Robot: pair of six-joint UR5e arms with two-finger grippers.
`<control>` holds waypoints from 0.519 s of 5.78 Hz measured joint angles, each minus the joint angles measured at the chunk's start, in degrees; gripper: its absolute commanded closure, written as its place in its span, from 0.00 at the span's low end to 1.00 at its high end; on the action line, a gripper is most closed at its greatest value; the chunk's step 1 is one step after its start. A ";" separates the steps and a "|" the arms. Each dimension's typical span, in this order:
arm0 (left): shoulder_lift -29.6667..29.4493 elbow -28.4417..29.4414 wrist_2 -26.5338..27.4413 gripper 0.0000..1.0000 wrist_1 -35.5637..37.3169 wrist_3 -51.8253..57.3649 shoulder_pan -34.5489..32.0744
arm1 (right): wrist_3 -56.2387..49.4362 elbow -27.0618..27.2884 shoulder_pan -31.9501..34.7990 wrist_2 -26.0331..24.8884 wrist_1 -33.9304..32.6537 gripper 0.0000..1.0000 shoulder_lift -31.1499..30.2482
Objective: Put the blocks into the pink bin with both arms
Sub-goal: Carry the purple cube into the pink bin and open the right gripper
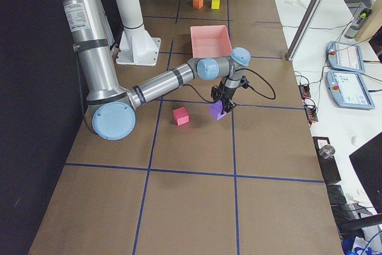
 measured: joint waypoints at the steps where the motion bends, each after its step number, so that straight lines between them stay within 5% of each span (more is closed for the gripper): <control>1: -0.02 0.00 -0.01 0.00 -0.08 0.00 0.01 | 15.58 2.11 -3.55 1.60 -1.35 0.71 5.42; 3: -0.02 -0.03 -0.02 0.00 -0.14 0.00 0.05 | 47.18 2.91 -14.64 -2.06 -1.58 0.69 17.00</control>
